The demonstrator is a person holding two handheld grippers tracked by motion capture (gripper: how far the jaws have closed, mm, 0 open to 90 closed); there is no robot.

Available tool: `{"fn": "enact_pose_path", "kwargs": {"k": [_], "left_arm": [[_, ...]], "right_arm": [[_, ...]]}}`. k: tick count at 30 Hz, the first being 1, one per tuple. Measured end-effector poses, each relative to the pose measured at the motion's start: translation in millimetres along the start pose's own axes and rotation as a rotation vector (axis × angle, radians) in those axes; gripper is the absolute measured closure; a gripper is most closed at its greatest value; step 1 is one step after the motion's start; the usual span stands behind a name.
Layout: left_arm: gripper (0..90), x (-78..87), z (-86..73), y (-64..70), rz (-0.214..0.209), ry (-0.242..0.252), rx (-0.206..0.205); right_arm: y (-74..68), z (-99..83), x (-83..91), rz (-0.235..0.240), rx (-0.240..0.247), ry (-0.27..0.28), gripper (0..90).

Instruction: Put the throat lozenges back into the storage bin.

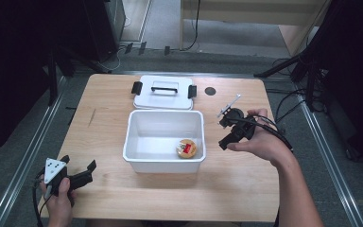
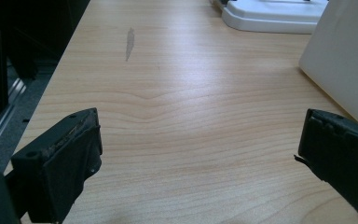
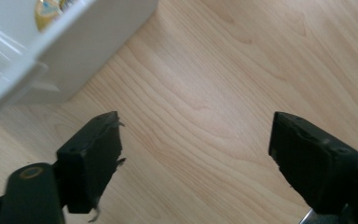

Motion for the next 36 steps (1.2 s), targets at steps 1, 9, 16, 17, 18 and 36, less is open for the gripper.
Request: {"fn": "enact_pose_path", "kwargs": {"k": [1, 9, 16, 17, 18, 36], "left_arm": [[0.0, 0.0, 0.0, 0.0, 0.0, -0.001, 0.0], [0.0, 0.3, -0.1, 0.2, 0.0, -0.001, 0.0], [0.0, 0.5, -0.3, 0.1, 0.0, -0.001, -0.001], [0.0, 0.6, -0.3, 0.1, 0.0, 0.0, -0.001], [0.0, 0.6, -0.3, 0.1, 0.0, 0.001, -0.001], [0.0, 0.7, -0.5, 0.5, 0.006, 0.005, -0.002]], "right_arm": [[1.6, -3.7, -3.6, -0.001, -0.004, -0.002, 12.0], [12.3, -38.6, -33.4, 0.03, -0.071, 0.001, 0.0], [22.6, -69.4, -58.9, 0.007, -0.178, 0.043, 0.0], [23.9, -72.7, -61.2, 0.006, -0.185, 0.051, 0.0], [24.9, -76.9, -63.8, 0.005, -0.204, 0.065, 0.0], [42.1, -155.2, -105.1, 0.004, -0.492, 0.364, 0.0]]}}
Point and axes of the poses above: each handheld gripper's, and its own axes: x roughly backward along the jaws, z roughly out of its top, y roughly to its right, the point moved 3 cm from there along -x, roughly forward along the jaws, and after that the axes turned 8 degrees about -y, right-handed, at the moved point
